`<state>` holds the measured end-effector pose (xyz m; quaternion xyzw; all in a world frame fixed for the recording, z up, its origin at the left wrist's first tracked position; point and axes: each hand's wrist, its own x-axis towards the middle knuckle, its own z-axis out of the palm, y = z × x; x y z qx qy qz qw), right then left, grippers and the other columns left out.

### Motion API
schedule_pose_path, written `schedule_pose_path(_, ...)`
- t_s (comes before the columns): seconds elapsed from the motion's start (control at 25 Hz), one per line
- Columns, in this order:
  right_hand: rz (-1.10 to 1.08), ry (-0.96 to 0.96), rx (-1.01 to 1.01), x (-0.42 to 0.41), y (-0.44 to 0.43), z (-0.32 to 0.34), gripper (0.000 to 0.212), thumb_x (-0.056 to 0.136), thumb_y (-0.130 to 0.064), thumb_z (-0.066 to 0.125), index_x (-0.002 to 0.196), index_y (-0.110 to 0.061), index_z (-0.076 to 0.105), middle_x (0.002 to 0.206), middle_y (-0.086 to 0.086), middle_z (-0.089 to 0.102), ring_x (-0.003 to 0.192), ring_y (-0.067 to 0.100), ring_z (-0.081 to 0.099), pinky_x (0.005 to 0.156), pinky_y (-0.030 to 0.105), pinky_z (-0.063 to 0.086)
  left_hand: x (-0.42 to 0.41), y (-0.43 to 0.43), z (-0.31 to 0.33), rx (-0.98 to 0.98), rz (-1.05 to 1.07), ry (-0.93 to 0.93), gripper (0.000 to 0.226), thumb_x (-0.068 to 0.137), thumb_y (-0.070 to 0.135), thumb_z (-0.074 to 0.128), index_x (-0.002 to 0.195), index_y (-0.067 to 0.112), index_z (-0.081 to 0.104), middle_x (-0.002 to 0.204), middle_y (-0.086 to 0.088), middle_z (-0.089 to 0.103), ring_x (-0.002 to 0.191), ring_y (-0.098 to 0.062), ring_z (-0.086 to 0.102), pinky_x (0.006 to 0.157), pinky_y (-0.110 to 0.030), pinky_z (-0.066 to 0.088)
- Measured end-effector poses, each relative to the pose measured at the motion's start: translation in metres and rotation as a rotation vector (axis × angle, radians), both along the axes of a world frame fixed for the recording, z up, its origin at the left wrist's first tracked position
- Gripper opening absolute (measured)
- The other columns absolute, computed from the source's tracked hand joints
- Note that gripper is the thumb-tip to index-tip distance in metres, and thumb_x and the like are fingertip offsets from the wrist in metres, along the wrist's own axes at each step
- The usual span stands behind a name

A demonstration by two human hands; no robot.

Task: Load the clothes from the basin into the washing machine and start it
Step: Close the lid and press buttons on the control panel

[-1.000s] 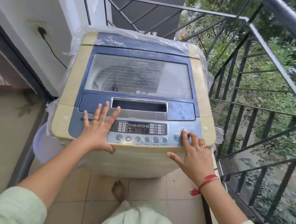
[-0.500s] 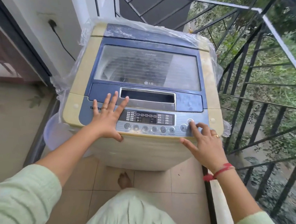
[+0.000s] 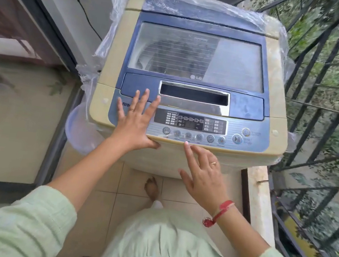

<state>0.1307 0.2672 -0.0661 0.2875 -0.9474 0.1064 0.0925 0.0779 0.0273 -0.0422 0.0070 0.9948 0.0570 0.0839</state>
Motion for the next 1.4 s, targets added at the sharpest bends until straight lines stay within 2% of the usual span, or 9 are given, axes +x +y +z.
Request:
schedule_pose_path(0.12,0.031,0.043,0.136,-0.002,-0.020,0.000,0.073,0.081,-0.037,0.059,0.144,-0.011,0.032,0.127,0.008,0.050,0.114,0.025,0.045,0.101,0.038,0.032,0.010,-0.007,-0.004,-0.027,0.058,0.019,0.133,0.051,0.080,0.063,0.147,0.034,-0.016,0.155,-0.003,-0.024,0.142,-0.026,-0.023,0.102,-0.061,-0.019)
schedule_pose_path(0.32,-0.058,0.109,0.205,-0.004,-0.040,0.002,0.072,0.077,-0.031,0.059,0.143,-0.015,0.034,0.118,0.005,0.044,0.102,0.027,0.051,0.086,0.039,0.037,0.012,-0.026,-0.003,0.009,-0.014,0.039,0.125,0.057,0.075,0.065,0.146,0.039,-0.015,0.156,0.003,-0.021,0.144,-0.019,-0.018,0.111,-0.057,-0.011)
schedule_pose_path(0.56,-0.147,0.109,0.245,-0.006,-0.061,0.005,0.079,0.067,-0.028,0.068,0.140,-0.023,0.041,0.118,0.007,0.041,0.098,0.028,0.042,0.071,0.037,0.043,0.014,-0.036,-0.007,-0.001,-0.035,0.086,0.122,0.057,0.076,0.063,0.148,0.037,-0.008,0.158,0.005,-0.014,0.144,-0.015,-0.013,0.112,-0.054,-0.010)
schedule_pose_path(0.72,-0.173,0.049,0.215,-0.008,-0.071,0.010,0.082,0.056,-0.034,0.078,0.133,-0.020,0.051,0.112,0.007,0.056,0.088,0.026,0.055,0.061,0.033,0.045,0.013,-0.037,-0.009,0.003,-0.038,0.099,0.122,0.057,0.076,0.064,0.148,0.038,-0.007,0.158,0.005,-0.012,0.145,-0.016,-0.010,0.112,-0.055,-0.009)
schedule_pose_path(0.88,-0.144,0.001,0.189,-0.010,-0.064,0.011,0.086,0.059,-0.039,0.076,0.137,-0.022,0.045,0.118,0.006,0.055,0.091,0.026,0.057,0.062,0.033,0.046,0.013,-0.036,-0.007,0.011,-0.037,0.096,0.121,0.056,0.075,0.065,0.148,0.038,-0.005,0.158,0.005,-0.011,0.145,-0.017,-0.009,0.112,-0.053,-0.009)
schedule_pose_path(1.0,-0.062,-0.006,0.181,-0.007,-0.043,0.011,0.083,0.068,-0.039,0.070,0.142,-0.020,0.038,0.123,0.005,0.050,0.098,0.025,0.053,0.070,0.035,0.048,0.014,-0.035,-0.006,0.014,-0.025,0.097,0.122,0.055,0.074,0.067,0.148,0.039,-0.005,0.158,0.005,-0.011,0.145,-0.017,-0.008,0.112,-0.051,-0.011)
schedule_pose_path(1.2,-0.305,-0.021,0.149,-0.002,0.017,0.008,0.078,0.073,-0.035,0.067,0.141,-0.009,0.038,0.124,0.006,0.038,0.108,0.024,0.038,0.081,0.039,0.046,0.014,-0.034,-0.009,-0.001,-0.010,0.109,0.124,0.054,0.073,0.070,0.148,0.040,-0.004,0.158,0.005,-0.010,0.146,-0.017,-0.007,0.113,-0.050,-0.011)
schedule_pose_path(1.32,-0.323,-0.041,0.079,-0.008,0.035,0.010,0.077,0.071,-0.026,0.072,0.139,-0.007,0.041,0.121,0.008,0.040,0.105,0.025,0.038,0.077,0.040,0.050,0.013,-0.032,-0.008,-0.009,-0.005,0.107,0.125,0.053,0.073,0.070,0.147,0.040,-0.005,0.158,0.005,-0.010,0.145,-0.016,-0.007,0.112,-0.049,-0.013)
schedule_pose_path(1.4,-0.343,-0.077,0.058,-0.012,0.034,0.013,0.073,0.071,-0.023,0.072,0.136,-0.008,0.044,0.119,0.010,0.047,0.103,0.028,0.043,0.074,0.041,0.051,0.013,-0.032,-0.009,-0.014,-0.004,0.104,0.126,0.052,0.073,0.071,0.147,0.040,-0.005,0.158,0.005,-0.010,0.145,-0.016,-0.007,0.112,-0.048,-0.013)
